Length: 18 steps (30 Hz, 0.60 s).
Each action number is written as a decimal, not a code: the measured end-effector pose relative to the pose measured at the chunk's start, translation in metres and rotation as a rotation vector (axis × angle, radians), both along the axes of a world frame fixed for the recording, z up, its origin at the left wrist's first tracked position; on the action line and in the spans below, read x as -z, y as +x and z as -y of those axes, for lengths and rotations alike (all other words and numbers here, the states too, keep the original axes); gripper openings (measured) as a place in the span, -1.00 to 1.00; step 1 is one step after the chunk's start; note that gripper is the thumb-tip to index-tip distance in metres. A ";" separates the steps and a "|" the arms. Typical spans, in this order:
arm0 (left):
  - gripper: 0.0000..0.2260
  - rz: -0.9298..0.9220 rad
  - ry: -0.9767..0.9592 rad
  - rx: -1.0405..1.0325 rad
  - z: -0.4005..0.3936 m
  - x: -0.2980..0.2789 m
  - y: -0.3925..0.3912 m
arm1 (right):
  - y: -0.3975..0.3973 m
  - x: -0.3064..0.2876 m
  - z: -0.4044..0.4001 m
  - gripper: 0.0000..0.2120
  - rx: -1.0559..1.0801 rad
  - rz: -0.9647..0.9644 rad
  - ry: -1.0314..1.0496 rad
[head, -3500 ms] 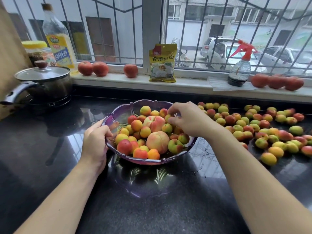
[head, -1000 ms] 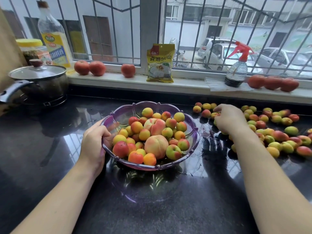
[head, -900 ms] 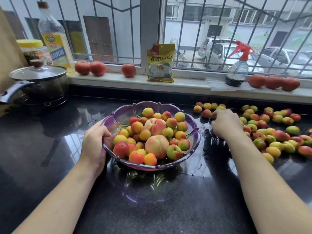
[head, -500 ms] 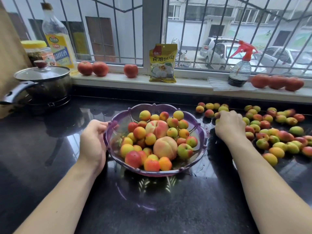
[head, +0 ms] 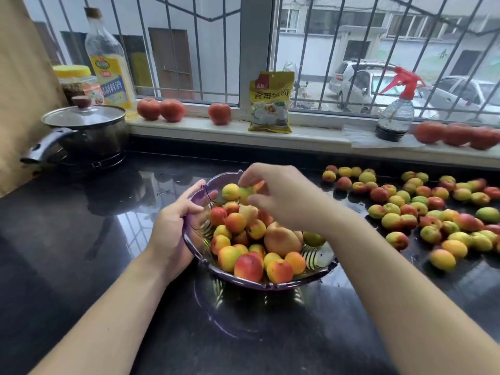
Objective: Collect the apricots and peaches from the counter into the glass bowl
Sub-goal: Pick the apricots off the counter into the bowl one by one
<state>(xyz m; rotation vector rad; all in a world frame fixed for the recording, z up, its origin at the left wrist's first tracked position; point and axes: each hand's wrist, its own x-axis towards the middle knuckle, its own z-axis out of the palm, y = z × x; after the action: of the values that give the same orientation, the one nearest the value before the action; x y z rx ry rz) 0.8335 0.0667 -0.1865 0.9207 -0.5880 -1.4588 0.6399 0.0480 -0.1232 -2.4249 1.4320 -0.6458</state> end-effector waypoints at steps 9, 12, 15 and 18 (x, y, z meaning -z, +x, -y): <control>-0.48 0.078 0.002 -0.074 0.001 0.004 0.001 | -0.003 -0.004 0.004 -0.63 -0.003 -0.011 -0.018; -0.46 0.179 -0.014 -0.120 0.001 0.004 0.001 | -0.025 -0.017 0.005 -0.66 0.097 0.078 -0.016; -0.40 0.265 -0.040 -0.164 0.001 0.005 0.001 | -0.058 -0.019 0.015 -0.67 0.271 0.020 0.006; -0.37 0.307 -0.091 -0.190 -0.001 0.005 -0.002 | -0.091 -0.010 0.028 -0.67 0.477 -0.047 0.076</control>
<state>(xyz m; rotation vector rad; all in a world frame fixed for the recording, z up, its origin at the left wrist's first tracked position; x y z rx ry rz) 0.8319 0.0677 -0.1919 1.1064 -0.7641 -1.1204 0.5486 0.0200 -0.1133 -2.0601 2.0378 -0.6162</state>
